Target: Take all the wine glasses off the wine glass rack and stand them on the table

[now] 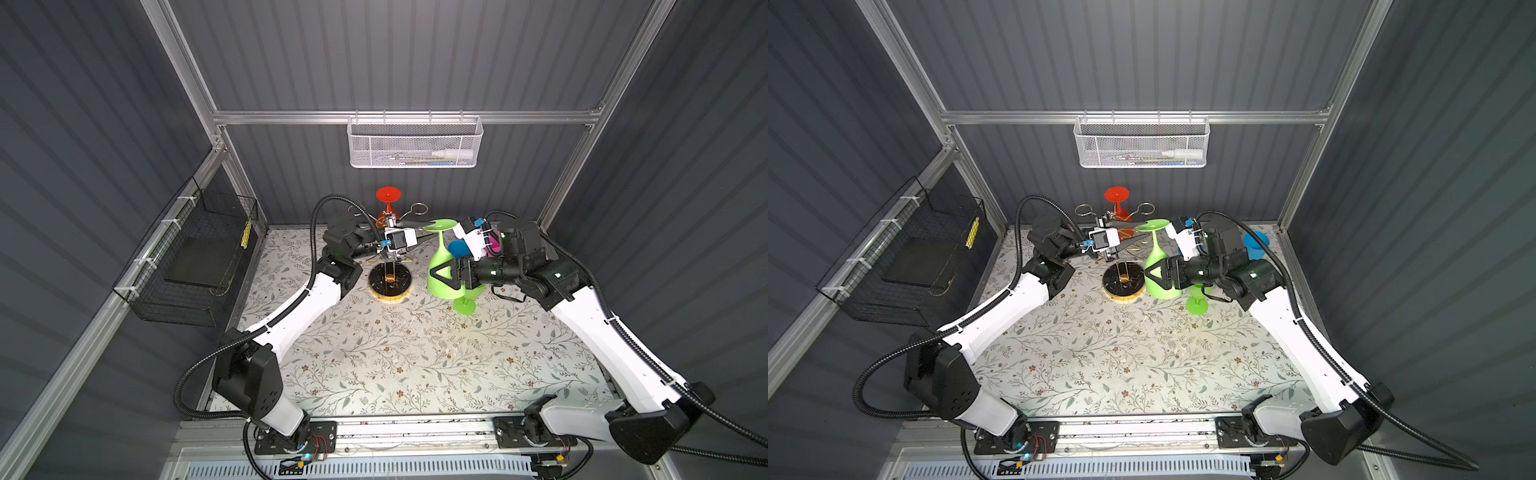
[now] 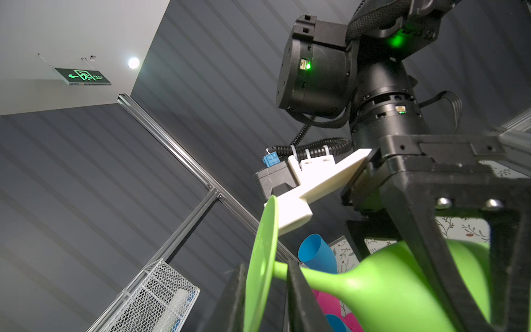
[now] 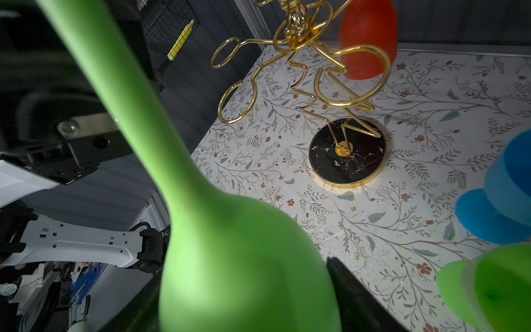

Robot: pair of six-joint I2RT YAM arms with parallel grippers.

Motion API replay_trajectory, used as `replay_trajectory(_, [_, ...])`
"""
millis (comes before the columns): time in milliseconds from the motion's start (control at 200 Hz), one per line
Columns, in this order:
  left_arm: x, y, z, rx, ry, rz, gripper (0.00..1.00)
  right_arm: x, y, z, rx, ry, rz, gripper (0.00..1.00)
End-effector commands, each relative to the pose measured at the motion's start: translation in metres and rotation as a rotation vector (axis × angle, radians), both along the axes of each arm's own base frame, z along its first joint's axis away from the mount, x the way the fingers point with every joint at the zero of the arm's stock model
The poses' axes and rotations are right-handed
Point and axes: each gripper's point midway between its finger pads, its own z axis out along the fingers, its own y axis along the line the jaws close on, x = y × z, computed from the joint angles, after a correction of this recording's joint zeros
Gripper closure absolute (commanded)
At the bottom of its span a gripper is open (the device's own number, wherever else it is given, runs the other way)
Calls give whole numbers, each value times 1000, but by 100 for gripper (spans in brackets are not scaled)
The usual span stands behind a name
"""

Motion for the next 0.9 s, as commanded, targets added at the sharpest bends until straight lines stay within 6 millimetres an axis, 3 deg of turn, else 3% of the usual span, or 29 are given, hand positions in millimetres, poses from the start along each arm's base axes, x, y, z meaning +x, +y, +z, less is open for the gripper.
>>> replay_trajectory(0, [-5, 1, 17, -25, -47, 2, 78, -2, 3, 8, 18, -9, 18, 40])
replay_trajectory(265, [-1, 2, 18, -34, -44, 25, 91, -4, 2, 11, 21, -15, 14, 36])
replay_trajectory(520, [4, 7, 16, -39, 3, 80, 100, -2, -3, 18, 27, -47, -16, 18])
replay_trajectory(660, [10, 13, 11, -68, 60, 136, 100, -4, -7, 30, 58, -104, -32, 8])
replay_trajectory(895, [23, 25, 14, -150, 244, 215, 100, -2, -24, 52, 107, -201, -100, 2])
